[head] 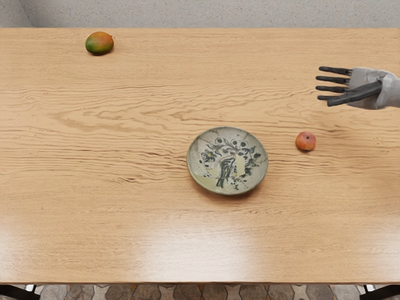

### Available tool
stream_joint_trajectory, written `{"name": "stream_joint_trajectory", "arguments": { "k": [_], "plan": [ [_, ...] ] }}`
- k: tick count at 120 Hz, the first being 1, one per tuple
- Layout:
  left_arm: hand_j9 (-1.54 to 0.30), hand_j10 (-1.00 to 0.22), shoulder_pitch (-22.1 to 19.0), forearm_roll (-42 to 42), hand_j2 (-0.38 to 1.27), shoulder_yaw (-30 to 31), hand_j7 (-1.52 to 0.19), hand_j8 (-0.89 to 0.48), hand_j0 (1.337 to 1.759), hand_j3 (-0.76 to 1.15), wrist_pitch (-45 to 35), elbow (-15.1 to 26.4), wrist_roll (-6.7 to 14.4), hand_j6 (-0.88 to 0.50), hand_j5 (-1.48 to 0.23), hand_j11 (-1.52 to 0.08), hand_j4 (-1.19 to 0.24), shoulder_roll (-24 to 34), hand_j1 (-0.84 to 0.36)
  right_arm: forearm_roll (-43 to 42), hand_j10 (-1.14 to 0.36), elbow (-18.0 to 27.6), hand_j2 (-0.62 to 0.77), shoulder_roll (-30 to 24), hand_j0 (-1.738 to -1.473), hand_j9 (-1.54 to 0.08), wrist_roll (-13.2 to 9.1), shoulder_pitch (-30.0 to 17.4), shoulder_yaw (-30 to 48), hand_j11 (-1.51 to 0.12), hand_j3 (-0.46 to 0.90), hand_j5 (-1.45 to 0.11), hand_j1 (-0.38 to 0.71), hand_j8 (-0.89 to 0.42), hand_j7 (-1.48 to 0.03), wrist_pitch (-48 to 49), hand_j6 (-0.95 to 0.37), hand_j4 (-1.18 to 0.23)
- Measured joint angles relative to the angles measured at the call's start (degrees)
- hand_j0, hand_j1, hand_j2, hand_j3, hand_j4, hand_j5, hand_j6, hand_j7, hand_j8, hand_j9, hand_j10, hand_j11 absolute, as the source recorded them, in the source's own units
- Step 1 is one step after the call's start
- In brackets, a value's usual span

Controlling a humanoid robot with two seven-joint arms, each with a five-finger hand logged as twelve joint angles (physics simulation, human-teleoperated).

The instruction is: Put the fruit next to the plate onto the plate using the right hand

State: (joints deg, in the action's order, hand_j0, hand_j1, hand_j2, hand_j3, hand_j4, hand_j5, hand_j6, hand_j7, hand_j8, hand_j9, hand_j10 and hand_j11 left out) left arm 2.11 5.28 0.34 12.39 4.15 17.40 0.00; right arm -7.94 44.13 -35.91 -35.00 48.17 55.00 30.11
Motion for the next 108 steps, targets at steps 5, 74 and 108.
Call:
{"name": "stream_joint_trajectory", "arguments": {
  "k": [5, 74, 108],
  "plan": [
    [0.00, 0.00, 0.00, 0.00, 0.00, 0.00, 0.00, 0.00, 1.658, 0.00, 0.00, -0.01, 0.00, 0.00, 0.00, 0.00, 0.00, 0.00, 0.35, 0.96, -0.02, -0.51, -0.01, -0.06, -1.658, -0.03, 0.00, -0.48, 0.53, -0.03, 0.00, -0.03, -0.32, -0.02, -0.03, 1.62, -0.02, -0.02],
    [0.00, 0.00, 0.00, -0.01, 0.00, 0.01, 0.00, 0.00, 1.658, 0.00, 0.00, -0.01, 0.00, 0.00, 0.00, 0.00, 0.00, 0.00, 0.35, -42.29, -0.04, 40.95, -0.01, -6.63, -1.658, -0.05, 0.00, -1.29, -12.96, -0.05, 0.00, -0.05, -0.31, -0.04, -0.05, -21.18, -0.04, -0.04],
    [0.00, 0.00, 0.00, 0.00, 0.00, 0.00, 0.00, 0.00, 1.658, 0.00, 0.00, -0.01, 0.00, 0.00, 0.00, 0.00, 0.00, 0.00, 0.35, -55.86, -0.12, 47.67, -0.02, -7.63, -1.658, -0.16, 0.00, -10.35, -15.67, -0.16, 0.00, -0.16, -0.21, -0.12, -0.16, -39.51, -0.13, -0.12]
  ]
}}
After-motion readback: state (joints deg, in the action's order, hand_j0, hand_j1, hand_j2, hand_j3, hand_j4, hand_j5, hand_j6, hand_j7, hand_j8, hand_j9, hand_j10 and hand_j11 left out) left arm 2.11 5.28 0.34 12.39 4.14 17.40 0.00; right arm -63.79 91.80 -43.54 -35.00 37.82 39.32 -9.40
